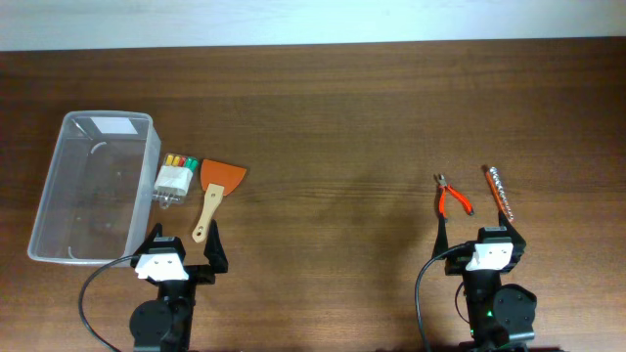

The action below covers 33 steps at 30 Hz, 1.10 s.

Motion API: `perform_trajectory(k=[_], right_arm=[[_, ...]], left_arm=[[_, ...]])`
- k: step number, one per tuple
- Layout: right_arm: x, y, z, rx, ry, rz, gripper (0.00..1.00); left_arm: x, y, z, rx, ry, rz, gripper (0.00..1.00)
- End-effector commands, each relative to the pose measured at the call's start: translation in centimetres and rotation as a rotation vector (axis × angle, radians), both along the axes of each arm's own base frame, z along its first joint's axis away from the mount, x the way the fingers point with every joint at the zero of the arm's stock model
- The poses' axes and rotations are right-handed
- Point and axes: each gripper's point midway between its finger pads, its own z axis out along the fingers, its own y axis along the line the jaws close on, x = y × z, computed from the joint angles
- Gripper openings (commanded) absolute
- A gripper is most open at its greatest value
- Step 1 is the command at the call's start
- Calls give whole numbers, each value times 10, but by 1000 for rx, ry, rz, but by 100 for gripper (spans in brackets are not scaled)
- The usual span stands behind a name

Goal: Pack container

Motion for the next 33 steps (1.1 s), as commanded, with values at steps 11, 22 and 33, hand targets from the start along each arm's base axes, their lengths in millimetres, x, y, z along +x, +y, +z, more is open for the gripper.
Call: perform_trajectory(k=[11,22,33], right_arm=[[0,9,2,140,-14,41,98],[-9,46,41,456,-20,252,99],[-4,48,86,448,346,174,99]], left_arm=[[1,-2,10,-9,-49,-11,99],[-11,-2,24,-107,112,1,99],[3,3,76,-50,472,35,99]])
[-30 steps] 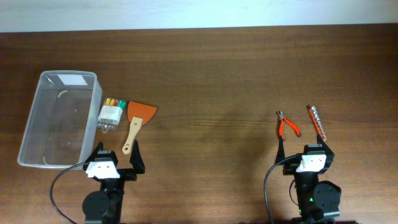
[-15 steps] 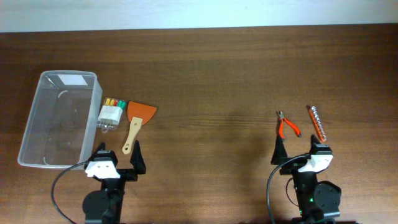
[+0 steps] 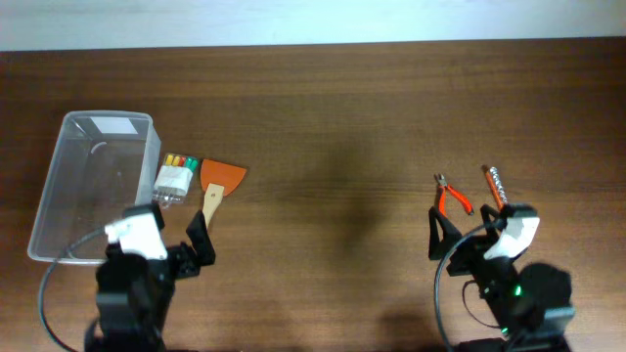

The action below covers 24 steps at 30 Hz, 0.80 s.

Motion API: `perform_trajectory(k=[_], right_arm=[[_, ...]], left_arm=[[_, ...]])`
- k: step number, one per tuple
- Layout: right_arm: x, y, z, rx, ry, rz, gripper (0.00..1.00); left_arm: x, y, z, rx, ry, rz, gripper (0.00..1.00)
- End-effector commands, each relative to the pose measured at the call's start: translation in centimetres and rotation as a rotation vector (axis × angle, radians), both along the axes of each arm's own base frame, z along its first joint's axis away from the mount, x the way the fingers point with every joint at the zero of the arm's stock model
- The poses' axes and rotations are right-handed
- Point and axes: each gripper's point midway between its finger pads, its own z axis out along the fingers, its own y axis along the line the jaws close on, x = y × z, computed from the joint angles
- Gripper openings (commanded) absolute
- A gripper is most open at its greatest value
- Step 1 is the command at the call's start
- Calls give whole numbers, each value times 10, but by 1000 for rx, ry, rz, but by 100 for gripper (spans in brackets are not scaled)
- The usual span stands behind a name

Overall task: Pack container
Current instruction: 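Move the left gripper down to the clear container's near rim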

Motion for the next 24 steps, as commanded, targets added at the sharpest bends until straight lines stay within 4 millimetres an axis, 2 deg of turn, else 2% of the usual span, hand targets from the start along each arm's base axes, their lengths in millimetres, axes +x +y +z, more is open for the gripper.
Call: perform_trajectory(k=[1,5,8,11,15,19,24], right_arm=[[10,5,22,-17,110,28,99],[22,7,26,-41,295,35,99],[31,7,23,-50,431,37,99],[34,8,12,-59,558,38,99],[41,7,-5,-153,660,97,99],[43,-6,-18,-213,760,46,99],[47,-7,-26,-235,801,56,99]], left_arm=[[13,-2,18,35,96,-37,99],[25,9,20,62,303,2,99],[28,6,16,46,441,-16,99],[25,0,7,19,561,-46,99],[19,11,-4,16,667,12,99],[6,52,-4,-133,676,387,99],[-9,94,-5,-384,609,778,99]])
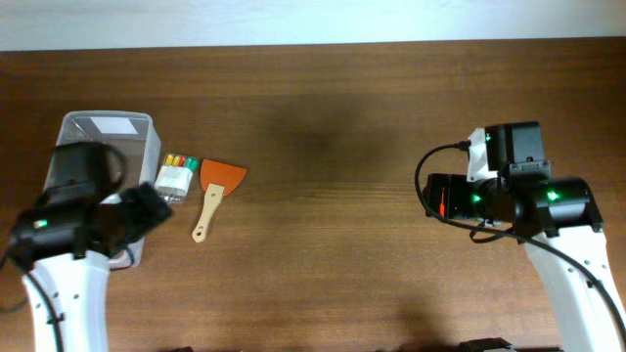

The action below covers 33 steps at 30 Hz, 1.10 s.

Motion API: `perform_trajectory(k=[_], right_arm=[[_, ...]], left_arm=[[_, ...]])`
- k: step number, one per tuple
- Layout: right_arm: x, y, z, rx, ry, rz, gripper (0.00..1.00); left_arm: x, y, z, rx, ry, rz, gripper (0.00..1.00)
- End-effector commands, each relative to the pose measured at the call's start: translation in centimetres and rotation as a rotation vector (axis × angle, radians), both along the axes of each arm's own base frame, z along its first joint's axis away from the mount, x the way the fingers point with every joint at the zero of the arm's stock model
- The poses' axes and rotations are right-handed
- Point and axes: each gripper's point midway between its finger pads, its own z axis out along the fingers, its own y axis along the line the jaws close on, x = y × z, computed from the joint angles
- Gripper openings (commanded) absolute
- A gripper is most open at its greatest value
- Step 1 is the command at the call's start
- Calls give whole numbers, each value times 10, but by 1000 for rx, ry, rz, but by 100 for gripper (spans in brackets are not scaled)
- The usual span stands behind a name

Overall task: Pack container
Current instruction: 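Move the left gripper down to the clear container's near rim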

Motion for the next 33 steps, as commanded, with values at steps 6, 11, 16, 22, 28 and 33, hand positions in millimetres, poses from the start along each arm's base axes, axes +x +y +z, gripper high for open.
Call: perform_trajectory(k=[6,11,16,22,28,33], right_arm=[[6,-3,2,-52,-3,48,99],[2,-3,0,-53,15,48,99],[-2,-3,-1,-53,30,49,99],[-2,-3,-1,-53,30,49,99],[-2,-3,-1,-53,30,49,99],[-2,-3,-1,-53,30,48,99]], left_arm=[[-23,51,-1,-114,-66,690,99],[-34,79,-17,-109,-36,867,99],[-36,103,-47,-106,50,939,99],[-26,114,-85,-108,170,916,99],[-23,118,-128,-122,312,915,99],[-27,115,-158,-139,429,887,99]])
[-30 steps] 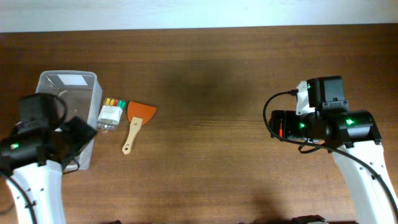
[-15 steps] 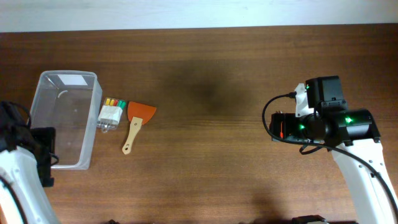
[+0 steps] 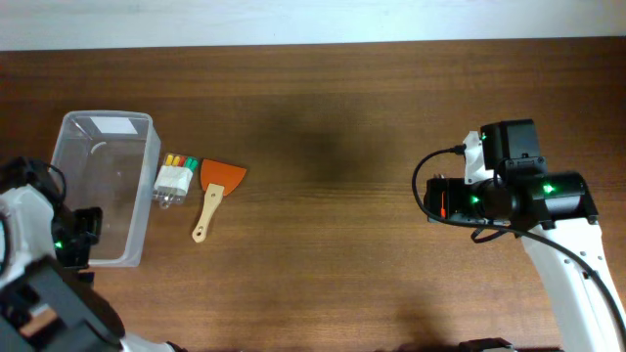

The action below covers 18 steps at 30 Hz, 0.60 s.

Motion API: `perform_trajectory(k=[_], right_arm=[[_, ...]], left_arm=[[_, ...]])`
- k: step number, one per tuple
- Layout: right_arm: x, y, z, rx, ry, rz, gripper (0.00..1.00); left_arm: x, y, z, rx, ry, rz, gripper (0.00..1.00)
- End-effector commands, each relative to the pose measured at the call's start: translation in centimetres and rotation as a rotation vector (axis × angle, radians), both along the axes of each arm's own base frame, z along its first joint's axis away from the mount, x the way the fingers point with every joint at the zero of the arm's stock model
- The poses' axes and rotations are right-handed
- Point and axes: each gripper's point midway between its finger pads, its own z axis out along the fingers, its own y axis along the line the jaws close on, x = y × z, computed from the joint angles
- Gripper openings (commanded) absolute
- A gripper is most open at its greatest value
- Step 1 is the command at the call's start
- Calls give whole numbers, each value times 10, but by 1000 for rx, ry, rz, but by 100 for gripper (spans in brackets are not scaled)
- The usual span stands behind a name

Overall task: Pack container
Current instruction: 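Move the left gripper down to the clear container's near rim, then close the left gripper on the clear container's rim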

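Note:
A clear plastic container (image 3: 98, 181) stands empty at the far left. Beside it to the right lie a white pack of coloured markers (image 3: 174, 179) and an orange scraper with a wooden handle (image 3: 210, 191). My left arm (image 3: 44, 254) hangs over the container's near left corner, its fingers hidden. My right arm (image 3: 509, 186) hovers at the right over the red-handled pliers (image 3: 442, 203), of which only a sliver shows. Its fingers are hidden under the wrist. The orange and silver rod is covered by that arm.
The dark wooden table (image 3: 323, 225) runs to a pale wall edge at the back. Cables loop from both arms, one at the right arm's left side (image 3: 423, 186).
My left arm has moved from over the container's near end to the lower left, partly out of frame. My right arm has barely shifted and stays over the pliers.
Both arms sat folded at the table's front edge with fingers apart, pliers and rod in plain sight. Then both were lifting. Then the left arm stood over the container's near end and the right arm covered pliers and rod. Nothing on the table has moved.

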Motion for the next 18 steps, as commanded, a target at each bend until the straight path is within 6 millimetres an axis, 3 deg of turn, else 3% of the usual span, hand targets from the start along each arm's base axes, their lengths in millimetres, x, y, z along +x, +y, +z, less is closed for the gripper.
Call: perform_trajectory(k=[1,8,18], right_arm=[[4,0,7,-9,-21,5,99],[4,0,7,-9,-22,5,99],[5,0,7,-9,-23,5,99]], left_arm=[[-9,-1,-22,-41,82,-22,99],[-12,-5,-30,-72,113,-21,97],[11,12,-2,-17,23,-138,98]])
